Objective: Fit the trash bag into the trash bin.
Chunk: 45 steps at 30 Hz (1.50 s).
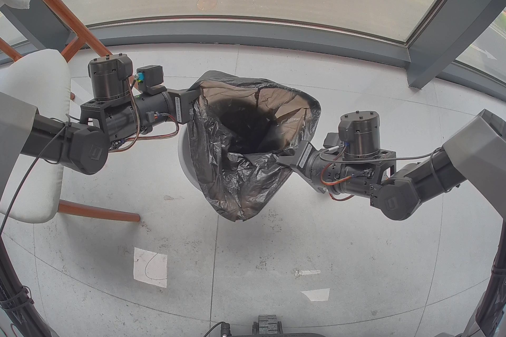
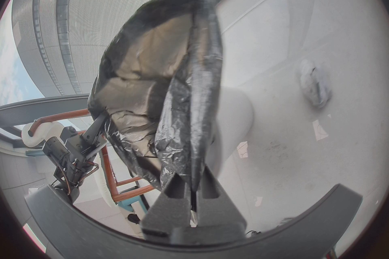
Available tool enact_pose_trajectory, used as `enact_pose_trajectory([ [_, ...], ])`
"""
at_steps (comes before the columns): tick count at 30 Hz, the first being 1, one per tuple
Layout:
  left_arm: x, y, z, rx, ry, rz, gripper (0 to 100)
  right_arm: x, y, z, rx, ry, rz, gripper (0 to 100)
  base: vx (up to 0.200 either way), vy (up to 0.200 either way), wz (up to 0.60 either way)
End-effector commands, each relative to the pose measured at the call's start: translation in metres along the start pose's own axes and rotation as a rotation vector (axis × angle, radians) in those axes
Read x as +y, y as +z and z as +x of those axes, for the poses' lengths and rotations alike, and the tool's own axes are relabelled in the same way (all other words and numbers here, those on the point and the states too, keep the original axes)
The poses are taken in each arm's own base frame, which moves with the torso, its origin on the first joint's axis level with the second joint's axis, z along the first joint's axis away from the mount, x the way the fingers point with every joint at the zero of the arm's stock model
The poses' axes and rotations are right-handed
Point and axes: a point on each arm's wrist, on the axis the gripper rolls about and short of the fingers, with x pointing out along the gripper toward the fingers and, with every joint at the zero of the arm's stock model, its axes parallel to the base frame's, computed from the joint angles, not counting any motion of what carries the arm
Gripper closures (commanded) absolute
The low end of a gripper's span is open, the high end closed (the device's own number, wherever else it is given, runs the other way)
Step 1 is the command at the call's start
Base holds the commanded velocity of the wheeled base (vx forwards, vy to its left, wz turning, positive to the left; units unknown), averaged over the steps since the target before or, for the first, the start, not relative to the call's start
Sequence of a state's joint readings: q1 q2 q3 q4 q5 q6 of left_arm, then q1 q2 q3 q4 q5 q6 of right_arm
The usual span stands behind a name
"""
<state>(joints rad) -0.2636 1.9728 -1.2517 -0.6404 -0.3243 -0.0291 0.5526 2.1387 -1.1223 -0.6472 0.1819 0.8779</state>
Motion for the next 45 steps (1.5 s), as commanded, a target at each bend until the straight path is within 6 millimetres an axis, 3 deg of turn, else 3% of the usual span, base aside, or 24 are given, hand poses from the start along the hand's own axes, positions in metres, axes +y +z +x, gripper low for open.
enact_pose_trajectory([
  [1,0.002,-0.001,-0.001,0.005,0.008,-0.002,100,-0.006,0.003,-0.006,-0.007,-0.021,-0.008,100,0.0,0.0,0.0],
  [4,0.017,0.002,-0.006,-0.006,0.046,-0.002,100,-0.009,0.003,-0.001,-0.006,-0.022,-0.02,100,0.0,0.0,0.0],
  [10,0.018,0.003,-0.007,-0.009,0.051,-0.001,100,-0.002,0.012,0.008,-0.025,-0.001,-0.028,100,0.0,0.0,0.0],
  [11,0.018,0.002,-0.007,-0.008,0.051,-0.002,100,-0.002,0.014,0.007,-0.032,0.0,-0.026,0,0.0,0.0,0.0],
  [17,0.019,0.004,-0.006,-0.017,0.061,0.001,100,-0.014,0.025,-0.003,-0.071,-0.038,-0.012,0,0.0,0.0,0.0],
  [18,0.019,0.004,-0.006,-0.017,0.075,0.001,100,-0.022,0.034,-0.03,-0.099,-0.075,0.004,0,0.0,0.0,0.0],
  [19,0.019,0.004,-0.006,-0.017,0.075,0.001,100,-0.022,0.034,-0.03,-0.099,-0.075,0.004,0,0.0,0.0,0.0],
  [21,0.018,0.004,-0.007,-0.016,0.075,0.001,100,-0.03,0.04,-0.056,-0.12,-0.106,0.007,0,0.0,0.0,0.0],
  [23,0.018,0.004,-0.007,-0.014,0.075,0.0,100,-0.031,0.04,-0.064,-0.126,-0.113,-0.005,0,0.0,0.0,0.0],
  [24,0.018,0.003,-0.006,-0.011,0.075,-0.001,100,-0.03,0.039,-0.085,-0.133,-0.124,-0.044,0,0.0,0.0,0.0],
  [27,0.016,0.0,-0.005,-0.002,0.072,-0.003,100,-0.025,0.032,-0.11,-0.126,-0.111,-0.064,0,0.0,0.0,0.0],
  [35,0.016,-0.002,-0.001,-0.001,0.114,-0.004,100,-0.035,0.015,-0.119,-0.065,-0.126,-0.058,0,0.0,0.0,0.0],
  [45,0.022,-0.007,0.005,0.009,0.171,-0.009,100,-0.002,0.024,-0.143,-0.188,0.041,-0.115,0,0.0,0.0,0.0],
])
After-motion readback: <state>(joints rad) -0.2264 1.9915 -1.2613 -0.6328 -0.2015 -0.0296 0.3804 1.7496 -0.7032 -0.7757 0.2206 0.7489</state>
